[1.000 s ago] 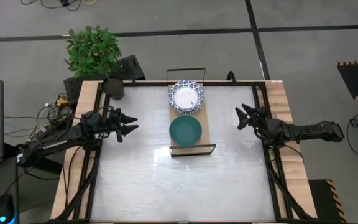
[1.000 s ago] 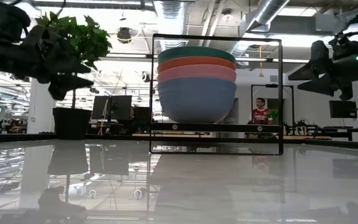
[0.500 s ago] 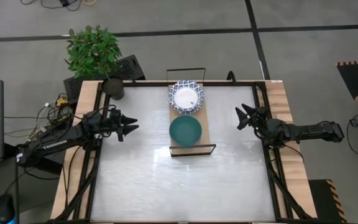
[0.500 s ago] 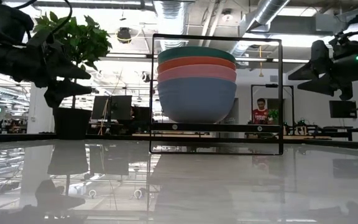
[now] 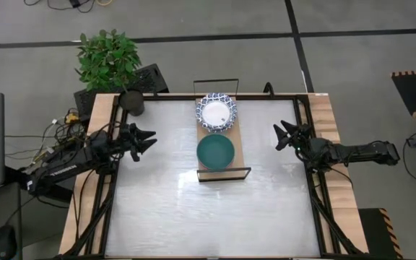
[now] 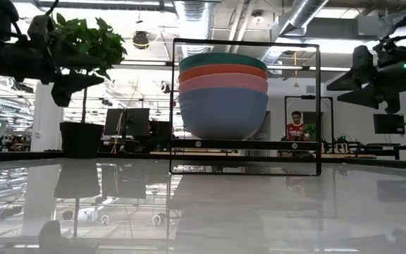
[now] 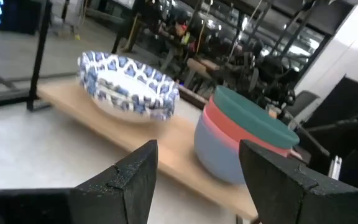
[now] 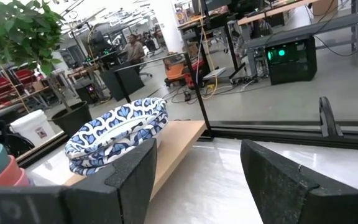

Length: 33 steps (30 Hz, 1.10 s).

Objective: Place and stack bowls onto a shelf
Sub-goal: Return to Home Position

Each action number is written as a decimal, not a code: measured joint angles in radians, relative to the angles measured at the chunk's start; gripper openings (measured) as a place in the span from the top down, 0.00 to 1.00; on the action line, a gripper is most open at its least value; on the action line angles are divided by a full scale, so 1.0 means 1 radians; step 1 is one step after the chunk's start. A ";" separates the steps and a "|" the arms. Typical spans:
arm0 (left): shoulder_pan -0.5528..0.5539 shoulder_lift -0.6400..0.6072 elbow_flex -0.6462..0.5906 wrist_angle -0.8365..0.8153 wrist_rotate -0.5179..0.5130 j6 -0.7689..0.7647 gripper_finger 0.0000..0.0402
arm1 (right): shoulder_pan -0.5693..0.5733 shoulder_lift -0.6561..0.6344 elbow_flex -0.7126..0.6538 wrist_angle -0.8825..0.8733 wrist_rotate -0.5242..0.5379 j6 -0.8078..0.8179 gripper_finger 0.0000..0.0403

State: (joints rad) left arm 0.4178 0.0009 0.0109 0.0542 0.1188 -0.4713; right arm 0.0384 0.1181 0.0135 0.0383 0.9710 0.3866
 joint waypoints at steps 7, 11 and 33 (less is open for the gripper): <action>-0.021 -0.001 -0.001 -0.002 -0.009 0.000 0.48 | 0.000 0.000 0.000 0.000 -0.001 -0.001 0.36; -0.036 -0.001 -0.001 -0.002 -0.025 0.000 0.48 | 0.000 0.000 0.000 0.000 -0.001 -0.001 0.36; -0.085 -0.001 -0.003 -0.011 -0.218 0.041 0.48 | 0.000 0.000 0.000 0.000 -0.001 -0.002 0.36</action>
State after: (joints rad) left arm 0.3325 0.0002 0.0074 0.0435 -0.0990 -0.4305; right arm 0.0387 0.1181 0.0135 0.0383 0.9703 0.3843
